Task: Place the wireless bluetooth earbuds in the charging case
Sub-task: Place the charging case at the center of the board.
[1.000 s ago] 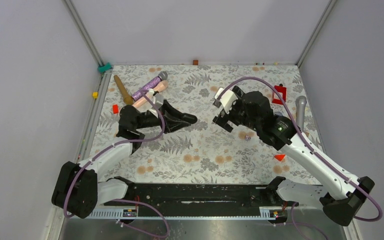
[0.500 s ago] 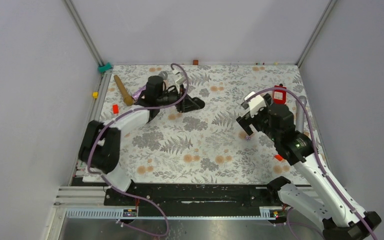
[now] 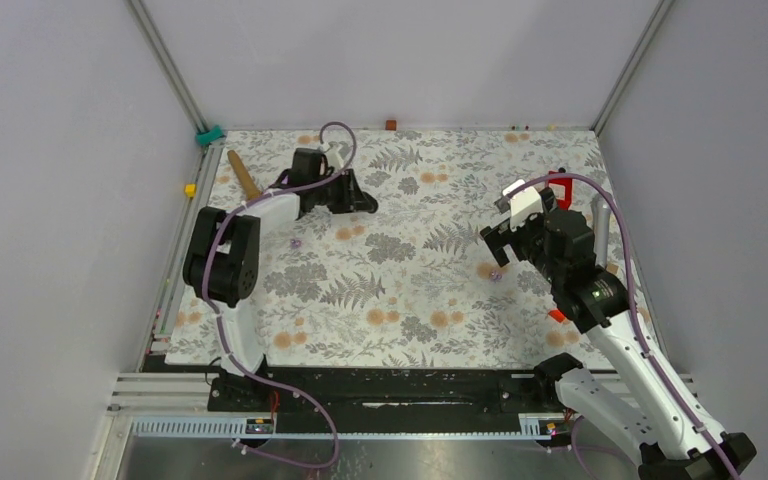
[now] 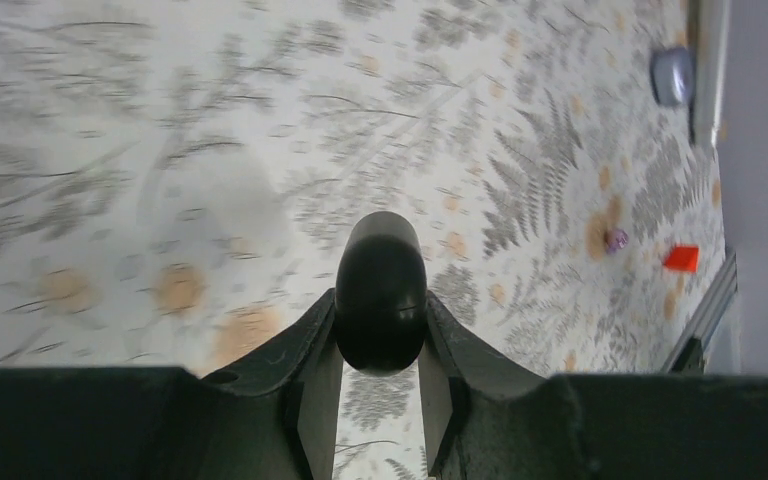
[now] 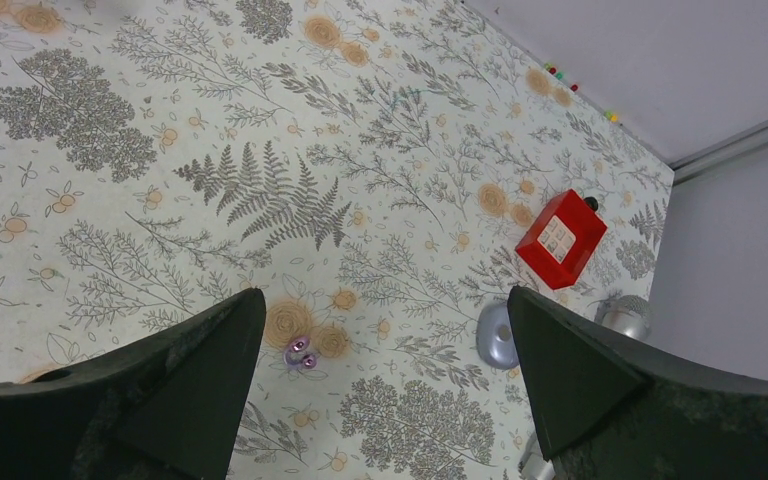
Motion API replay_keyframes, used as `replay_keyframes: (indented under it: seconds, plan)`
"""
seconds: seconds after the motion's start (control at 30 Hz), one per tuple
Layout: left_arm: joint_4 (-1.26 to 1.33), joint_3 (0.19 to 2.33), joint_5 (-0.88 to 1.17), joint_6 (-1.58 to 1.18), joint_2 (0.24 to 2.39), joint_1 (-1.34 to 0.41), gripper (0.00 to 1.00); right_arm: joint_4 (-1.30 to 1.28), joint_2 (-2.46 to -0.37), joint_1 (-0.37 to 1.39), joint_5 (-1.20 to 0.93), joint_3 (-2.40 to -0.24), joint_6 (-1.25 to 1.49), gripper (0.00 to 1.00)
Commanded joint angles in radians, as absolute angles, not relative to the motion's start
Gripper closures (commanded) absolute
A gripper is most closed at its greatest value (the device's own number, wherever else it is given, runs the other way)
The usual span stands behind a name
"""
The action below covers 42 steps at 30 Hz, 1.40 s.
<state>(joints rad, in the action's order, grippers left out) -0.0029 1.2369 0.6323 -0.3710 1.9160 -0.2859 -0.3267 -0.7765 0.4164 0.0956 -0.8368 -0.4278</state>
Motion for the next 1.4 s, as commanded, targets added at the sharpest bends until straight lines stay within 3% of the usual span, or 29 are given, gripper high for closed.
replay_keyframes:
  seconds: [0.0,0.27,0.6,0.83,1.37]
  plan:
    - [-0.126,1.333,0.595,-0.412,1.953,-0.201,1.0,-0.272,-0.762,0.406,0.083,-0.836,-0.403,0.0]
    - [-0.298,1.388,0.665,-0.392,2.038,-0.132,1.0,-0.27,-0.768,0.396,0.071,-0.832,-0.399,0.0]
    - [-0.308,1.391,0.689,-0.411,2.07,-0.114,0.96,-0.268,-0.775,0.385,0.056,-0.825,-0.394,0.0]
    - [-0.313,1.377,0.696,-0.421,2.074,-0.112,0.8,-0.268,-0.774,0.379,0.048,-0.824,-0.392,0.01]
    - [-0.338,1.357,0.686,-0.423,2.048,-0.096,0.67,-0.268,-0.763,0.371,0.029,-0.823,-0.383,0.01]
